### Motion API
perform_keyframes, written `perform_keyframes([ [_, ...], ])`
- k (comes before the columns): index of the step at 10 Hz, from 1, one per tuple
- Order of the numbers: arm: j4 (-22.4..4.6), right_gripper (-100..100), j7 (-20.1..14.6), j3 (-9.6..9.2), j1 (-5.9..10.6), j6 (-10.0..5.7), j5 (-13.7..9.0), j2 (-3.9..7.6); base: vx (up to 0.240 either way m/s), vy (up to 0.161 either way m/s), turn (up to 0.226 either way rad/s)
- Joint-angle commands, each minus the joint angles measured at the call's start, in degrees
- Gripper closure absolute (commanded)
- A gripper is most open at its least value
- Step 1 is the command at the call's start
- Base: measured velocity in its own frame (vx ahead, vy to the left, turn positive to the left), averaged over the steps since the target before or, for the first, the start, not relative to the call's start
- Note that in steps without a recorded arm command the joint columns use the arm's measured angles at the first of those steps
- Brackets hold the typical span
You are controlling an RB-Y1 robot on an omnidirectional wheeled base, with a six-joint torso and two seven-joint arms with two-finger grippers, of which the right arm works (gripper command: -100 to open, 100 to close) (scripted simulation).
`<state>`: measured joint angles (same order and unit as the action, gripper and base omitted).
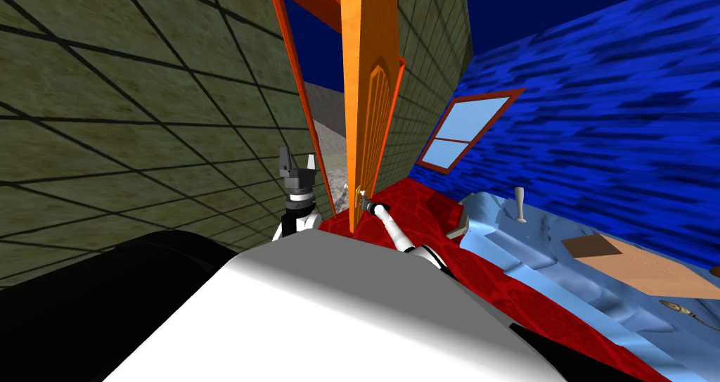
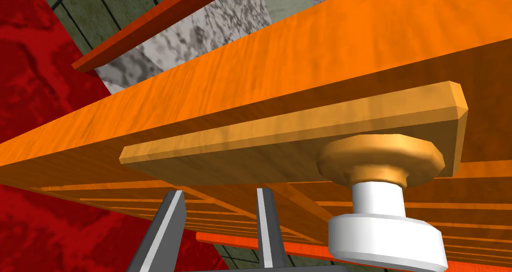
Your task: Pull the door open
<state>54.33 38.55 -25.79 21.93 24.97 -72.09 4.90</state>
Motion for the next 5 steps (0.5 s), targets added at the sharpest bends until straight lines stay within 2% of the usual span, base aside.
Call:
perform_keyframes([
  [1,-2.0,100,0.63,0.47,0.46,0.09,-0.96,0.18,0.031,-0.022,-0.028],
  [2,-2.13,100,0.26,0.82,0.42,1.18,-2.71,0.35,0.054,-0.03,0.083],
  [3,-1.68,-100,-0.18,0.65,0.15,1.44,-3.66,0.33,0.049,-0.071,0.062],
  [5,-1.4,-100,-0.8,0.69,-0.22,2.7,-6.62,0.36,0.02,-0.104,0.036],
])
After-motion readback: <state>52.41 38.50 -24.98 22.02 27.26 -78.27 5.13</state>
